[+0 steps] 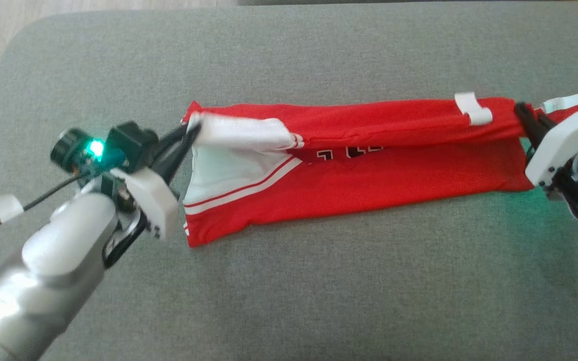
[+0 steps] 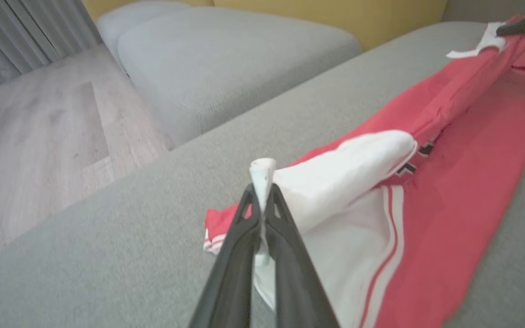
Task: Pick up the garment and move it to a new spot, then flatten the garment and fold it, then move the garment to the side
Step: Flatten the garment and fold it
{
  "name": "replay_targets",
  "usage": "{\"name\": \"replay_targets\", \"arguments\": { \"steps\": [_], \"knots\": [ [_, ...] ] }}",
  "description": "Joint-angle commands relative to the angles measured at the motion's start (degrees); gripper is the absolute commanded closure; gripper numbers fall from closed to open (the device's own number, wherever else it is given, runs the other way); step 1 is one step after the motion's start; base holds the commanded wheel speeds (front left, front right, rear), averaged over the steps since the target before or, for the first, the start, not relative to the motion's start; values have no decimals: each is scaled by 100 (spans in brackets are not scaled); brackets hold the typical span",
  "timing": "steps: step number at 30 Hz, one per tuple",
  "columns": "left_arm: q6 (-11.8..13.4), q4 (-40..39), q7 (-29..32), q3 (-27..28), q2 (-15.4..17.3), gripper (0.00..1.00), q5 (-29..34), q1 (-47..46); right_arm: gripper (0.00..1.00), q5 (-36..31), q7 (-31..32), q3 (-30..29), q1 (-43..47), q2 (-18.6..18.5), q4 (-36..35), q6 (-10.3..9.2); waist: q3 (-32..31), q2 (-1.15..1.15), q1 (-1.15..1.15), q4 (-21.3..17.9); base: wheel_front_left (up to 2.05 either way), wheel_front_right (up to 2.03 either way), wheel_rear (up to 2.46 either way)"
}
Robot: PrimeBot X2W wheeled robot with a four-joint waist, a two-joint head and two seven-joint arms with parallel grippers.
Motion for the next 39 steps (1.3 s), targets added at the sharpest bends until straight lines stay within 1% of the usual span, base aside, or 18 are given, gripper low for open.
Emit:
{"name": "replay_targets", "arguments": {
  "steps": [1, 3, 10, 14, 17, 18, 19, 20, 22, 24, 26, 28, 32, 34, 37, 39],
  "knots": [
    [5, -189, 216, 126, 342, 100, -82, -88, 100, 37, 150, 142, 63, -245, -230, -4, -37, 0, 1, -3, 0, 0, 0],
    [1, -239, 334, 86, 380, 100, -114, -24, 100, 42, 244, 208, 105, -301, -260, -4, -48, 0, 1, -4, 0, 0, 0],
    [-35, -522, 1136, -121, 639, 100, -392, 271, 100, 62, 925, 691, 347, -601, -481, -4, -147, 0, 1, -23, 0, 0, 0],
    [-52, -691, 1377, -206, 669, 100, -491, 347, 100, 55, 1082, 823, 413, -681, -547, -4, -187, 0, 1, -44, 0, 0, 0],
    [-2, -735, 1465, -224, 668, 100, -555, 418, 100, 63, 1253, 874, 456, -679, -473, -4, -213, 0, 1, -70, 0, 0, 0],
    [17, -739, 1466, -239, 669, 61, -545, 439, 96, 108, 1349, 858, 472, -657, -421, -4, -226, 0, 1, -82, 0, 0, 0],
    [63, -747, 1417, -245, 669, 6, -499, 446, 0, 143, 1395, 829, 473, -629, -396, -4, -237, 0, 1, -96, 0, 0, 0],
    [108, -750, 1351, -238, 655, 0, -470, 453, 0, 152, 1387, 808, 457, -603, -411, -4, -249, 0, 1, -107, 0, 0, 0],
    [205, -744, 1146, -172, 605, 0, -443, 452, 0, 97, 1252, 732, 399, -582, -408, -4, -286, 0, 1, -133, 0, 0, 0],
    [356, -719, 843, -40, 531, 0, -424, 428, 0, -18, 1062, 668, 334, -565, -407, -4, -329, 0, 1, -156, 0, 0, 0],
    [550, -610, 567, 103, 433, 0, -419, 401, 0, -240, 719, 641, 257, -573, -452, -4, -393, 0, 1, -167, 0, 0, 0],
    [753, -491, 188, 254, 332, 0, -364, 349, 0, -348, 310, 521, 169, -460, -492, -4, -447, 0, 1, -200, 0, 0, 0],
    [1081, -338, -668, 699, 45, 0, -525, 377, 0, -471, -708, 133, 11, -3, -582, -4, -582, 0, 1, -270, 0, 0, 0],
    [1253, -317, -947, 973, -69, 0, -626, 432, 0, -610, -1286, -59, -30, 247, -638, -4, -634, 0, 1, -314, 0, 0, 0],
    [1616, -373, -1108, 1299, -149, 0, -465, 559, 0, -1046, -2154, -308, -2, 627, -619, -4, -699, 0, 1, -347, 0, 0, 0],
    [1820, -612, -1126, 1694, -291, 0, -400, 761, 0, -1344, -2487, -485, 116, 882, -590, -4, -739, 0, 1, -350, 0, 0, 0]
  ]
}}
